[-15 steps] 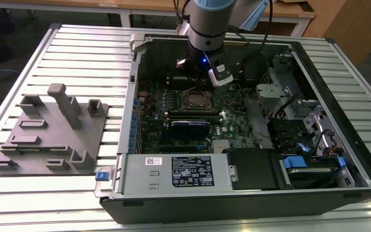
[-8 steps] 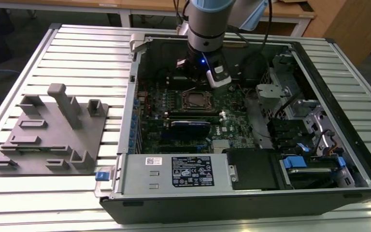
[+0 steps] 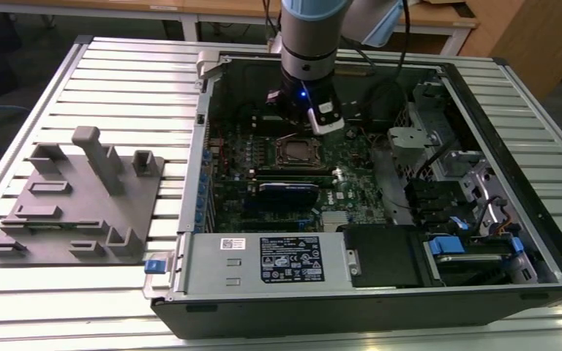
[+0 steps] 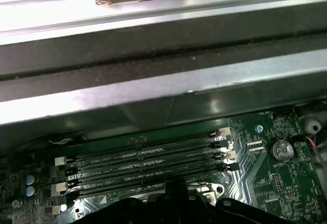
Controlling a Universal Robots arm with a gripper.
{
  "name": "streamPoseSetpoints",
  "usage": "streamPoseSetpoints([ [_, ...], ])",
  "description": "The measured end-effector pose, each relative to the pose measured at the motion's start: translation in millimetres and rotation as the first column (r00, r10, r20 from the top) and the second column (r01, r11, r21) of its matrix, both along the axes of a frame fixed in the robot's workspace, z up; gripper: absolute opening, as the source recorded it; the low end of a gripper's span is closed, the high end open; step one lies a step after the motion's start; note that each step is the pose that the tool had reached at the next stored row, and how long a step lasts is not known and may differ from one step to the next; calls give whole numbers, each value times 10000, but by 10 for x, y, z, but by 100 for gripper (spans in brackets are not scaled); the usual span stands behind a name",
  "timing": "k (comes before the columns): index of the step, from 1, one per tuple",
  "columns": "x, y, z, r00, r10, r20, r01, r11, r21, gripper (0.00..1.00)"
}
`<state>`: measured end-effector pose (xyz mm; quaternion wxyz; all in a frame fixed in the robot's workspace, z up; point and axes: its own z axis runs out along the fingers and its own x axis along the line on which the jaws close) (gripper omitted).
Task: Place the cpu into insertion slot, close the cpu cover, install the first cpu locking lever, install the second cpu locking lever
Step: 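Install the first cpu locking lever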
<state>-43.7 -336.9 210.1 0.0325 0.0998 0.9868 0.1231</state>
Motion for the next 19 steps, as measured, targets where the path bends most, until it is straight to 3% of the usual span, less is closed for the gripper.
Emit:
streamPoseSetpoints([
  [7,-17,10,-4,9992,-389,60,390,9992,-134,10],
  [17,-73,56,-8,9969,-780,119,782,9968,-165,10],
  [19,-73,62,-9,9962,-859,138,862,9961,-213,10],
])
